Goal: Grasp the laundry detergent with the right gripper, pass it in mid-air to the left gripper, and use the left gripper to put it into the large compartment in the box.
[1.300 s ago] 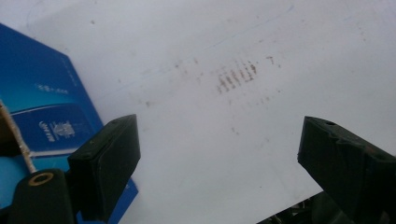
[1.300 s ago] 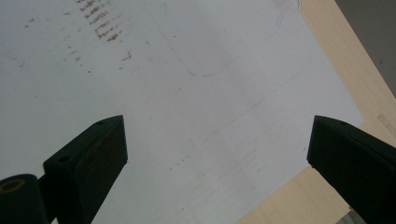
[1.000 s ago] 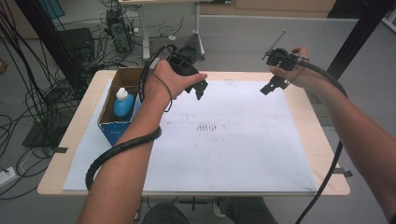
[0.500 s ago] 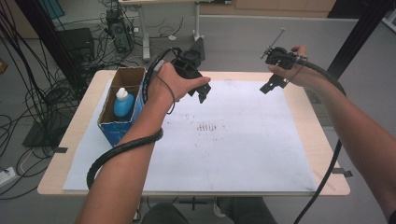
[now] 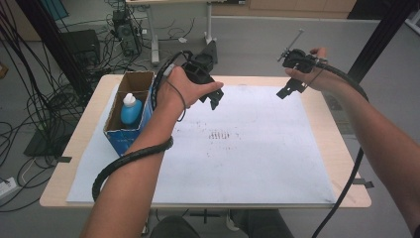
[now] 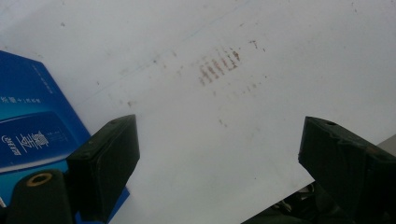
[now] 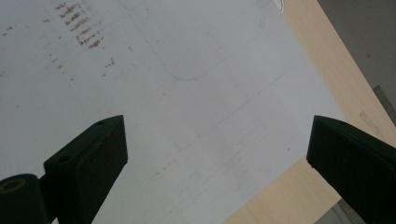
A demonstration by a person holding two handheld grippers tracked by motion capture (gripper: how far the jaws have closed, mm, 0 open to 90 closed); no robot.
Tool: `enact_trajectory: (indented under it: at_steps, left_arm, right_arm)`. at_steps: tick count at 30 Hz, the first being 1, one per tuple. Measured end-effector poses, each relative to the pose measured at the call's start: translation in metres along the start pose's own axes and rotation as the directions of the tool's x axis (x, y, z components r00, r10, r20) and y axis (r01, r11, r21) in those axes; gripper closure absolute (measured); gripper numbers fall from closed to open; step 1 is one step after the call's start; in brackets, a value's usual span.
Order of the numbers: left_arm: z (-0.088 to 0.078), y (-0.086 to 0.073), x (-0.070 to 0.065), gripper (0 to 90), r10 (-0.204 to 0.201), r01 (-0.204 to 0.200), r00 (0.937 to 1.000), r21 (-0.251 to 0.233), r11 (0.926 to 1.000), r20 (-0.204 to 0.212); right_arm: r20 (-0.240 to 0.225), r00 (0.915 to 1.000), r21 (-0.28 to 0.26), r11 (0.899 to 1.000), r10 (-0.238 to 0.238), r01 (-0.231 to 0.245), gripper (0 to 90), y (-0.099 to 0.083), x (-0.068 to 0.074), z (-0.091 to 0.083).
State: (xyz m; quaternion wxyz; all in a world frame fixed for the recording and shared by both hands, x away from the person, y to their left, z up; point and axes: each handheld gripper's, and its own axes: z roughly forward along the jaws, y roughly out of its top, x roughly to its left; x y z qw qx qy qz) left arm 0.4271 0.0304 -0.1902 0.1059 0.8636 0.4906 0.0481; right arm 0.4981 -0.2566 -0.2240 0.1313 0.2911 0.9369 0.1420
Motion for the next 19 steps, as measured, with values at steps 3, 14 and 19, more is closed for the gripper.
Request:
enact_trajectory:
  at_steps: [3, 14, 19]
  left_arm:
    - [-0.0004, 0.0001, 0.0, 12.9, 0.001, -0.001, 1.0, 0.0, 1.0, 0.001]
    - [0.0004, -0.002, 0.0002, 12.9, 0.001, -0.001, 1.0, 0.002, 1.0, 0.0]
    - [0.0017, -0.0047, -0.0002, 12.9, -0.005, 0.006, 1.0, -0.006, 1.0, 0.005]
  right_arm:
    - [-0.003, 1.0, 0.001, 1.0, -0.001, 0.001, 5.2, -0.0002, 0.0001, 0.0004]
    - [-0.002, 1.0, 0.0, 1.0, -0.001, 0.001, 5.1, -0.002, 0.0011, 0.0011]
    - [-0.003, 1.0, -0.003, 1.0, 0.001, -0.001, 5.2, -0.0053, 0.0026, 0.0028]
